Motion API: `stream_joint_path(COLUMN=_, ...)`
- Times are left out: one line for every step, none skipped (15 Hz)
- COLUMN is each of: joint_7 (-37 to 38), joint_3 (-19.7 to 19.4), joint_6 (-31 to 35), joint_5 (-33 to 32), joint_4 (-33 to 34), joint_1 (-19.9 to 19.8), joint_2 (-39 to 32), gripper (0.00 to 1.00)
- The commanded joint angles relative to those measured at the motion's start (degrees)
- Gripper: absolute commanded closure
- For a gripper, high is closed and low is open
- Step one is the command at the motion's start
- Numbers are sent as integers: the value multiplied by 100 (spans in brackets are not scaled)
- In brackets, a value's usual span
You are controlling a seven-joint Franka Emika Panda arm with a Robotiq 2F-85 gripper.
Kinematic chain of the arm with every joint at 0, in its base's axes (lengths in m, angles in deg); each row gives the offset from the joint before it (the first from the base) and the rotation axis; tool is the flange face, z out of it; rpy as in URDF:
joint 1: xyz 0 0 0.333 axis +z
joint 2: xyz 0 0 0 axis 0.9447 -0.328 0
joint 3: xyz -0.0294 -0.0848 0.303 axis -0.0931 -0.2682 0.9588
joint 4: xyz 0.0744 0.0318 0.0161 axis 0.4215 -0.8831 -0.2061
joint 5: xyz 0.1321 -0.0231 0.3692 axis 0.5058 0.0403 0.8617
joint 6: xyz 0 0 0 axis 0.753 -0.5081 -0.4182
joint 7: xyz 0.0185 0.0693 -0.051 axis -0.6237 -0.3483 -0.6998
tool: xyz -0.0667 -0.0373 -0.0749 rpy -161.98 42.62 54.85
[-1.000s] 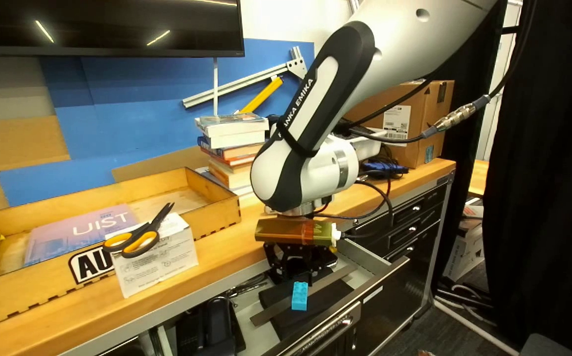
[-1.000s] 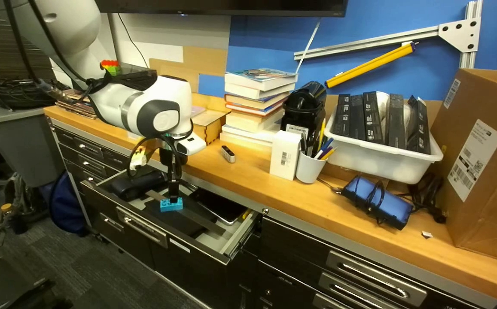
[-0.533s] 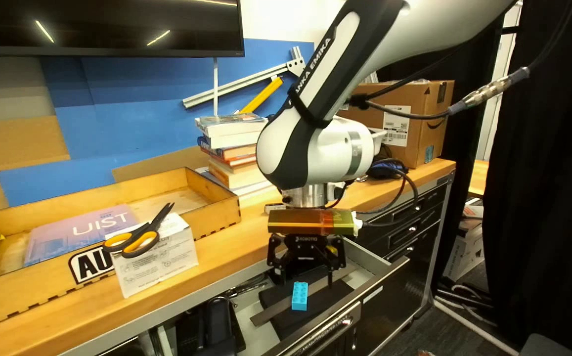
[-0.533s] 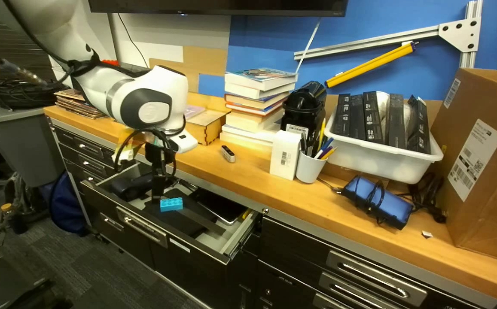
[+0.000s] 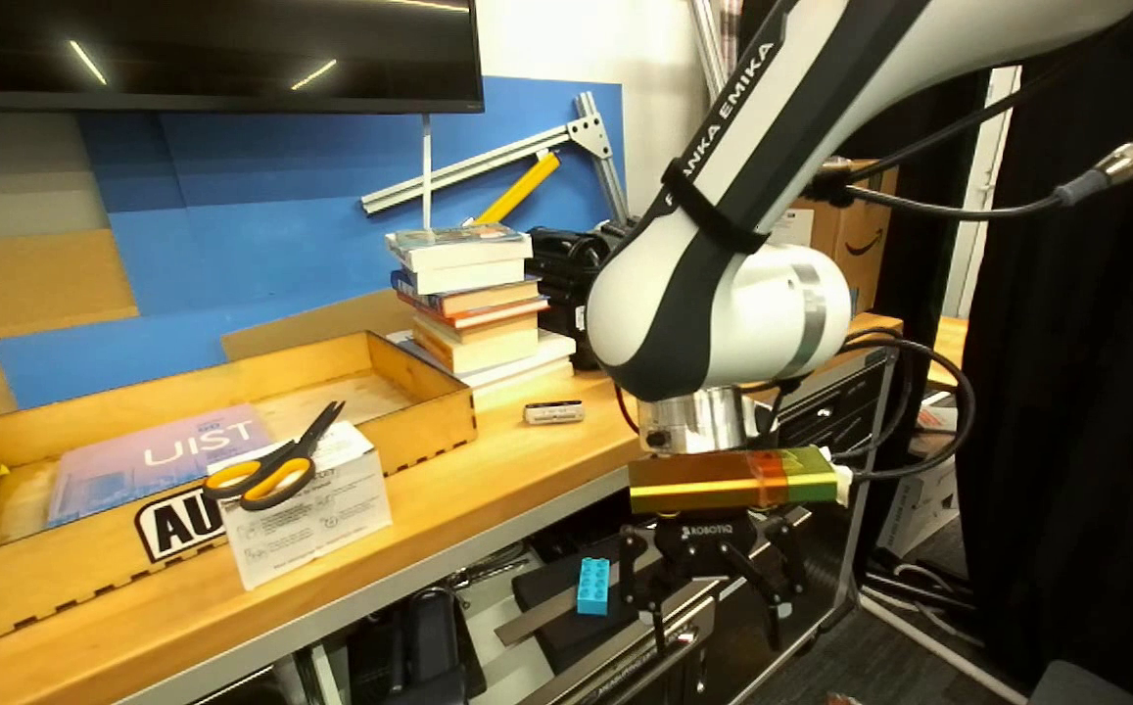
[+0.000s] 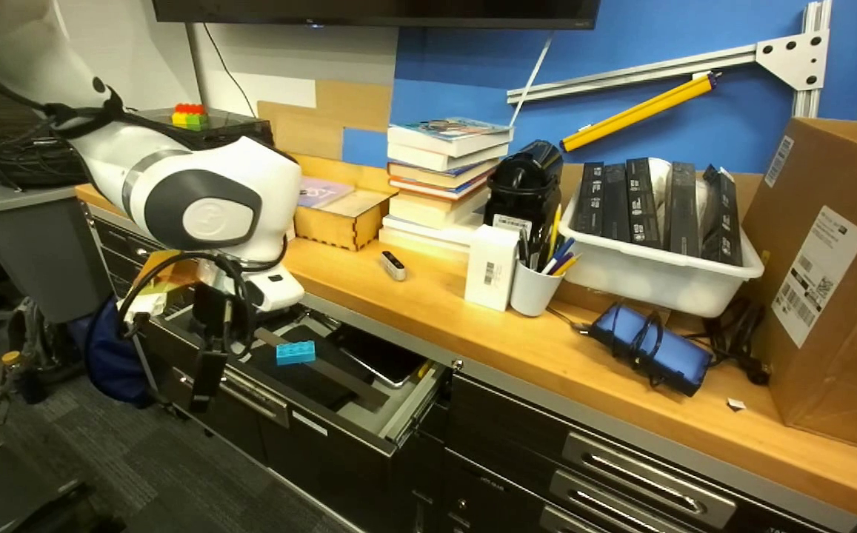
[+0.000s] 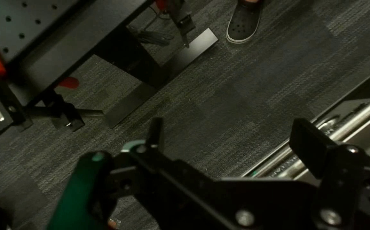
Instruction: Put the blue block inside the open drawer then close the drawer
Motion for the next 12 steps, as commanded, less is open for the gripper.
stream_joint_path(joint_7=159, joint_3=13, joint_6=587, joint_5=-129, joint_4=-40, joint_1=-13, joint_2=-304, gripper=25)
stream_joint_path(joint_7=194, joint_3=20, joint_6=807, joint_5=-134, joint_4=5, joint_1=11, joint_2=-404, gripper=26)
stream_joint_path(joint_7=212, joint_3=30, joint_6=973, joint_5=-152, joint_4=95, joint_1=42, joint_2=-527, gripper=32)
stream_joint_path(joint_7=237, joint_3=33, joint_6=1142, joint_5=-184, joint_4=189, joint_1=76, joint_2=-648, gripper=42)
stream_joint_path(joint_7=243, joint_3=37, joint_6=1323, joint_5=-175, joint_4=250, joint_1=106, joint_2=-737, gripper=50)
stream_joint_path(joint_7=302, joint_3=29, joint_6=1449, joint_5=-252, joint_4=336, joint_1=160, joint_2=-838, gripper=57)
stream_joint_path(joint_7=331, joint_3=27, joint_6=1550, joint_5=-295, joint_4=413, joint_1=208, joint_2=-927, gripper=65)
stream_joint_path(joint_7=416, joint_3=14, joint_6=1580, joint_5=-393, joint_4=496, joint_1=276, joint_2=-994, gripper=72)
stream_joint_path(joint_7=542, joint_3=-25, joint_6=1635, joint_5=-550, joint_4=580, joint_1=351, joint_2=-1053, gripper=81)
stream_joint_path(joint_7=662, joint_3=-47, joint_6=1742, joint_5=-680, joint_4=683, joint_1=414, joint_2=-1103, gripper=87)
stream_joint_path(joint_7=818, joint_3=-74, joint_6=1820, joint_5=-838, joint_4=778, joint_1=488, joint_2=-1156, gripper=96)
stream_joint_path(joint_7=943, joint_3=-95, joint_6=1867, joint_5=-993, joint_4=939, joint_1=552, joint_2=-1248, gripper=99)
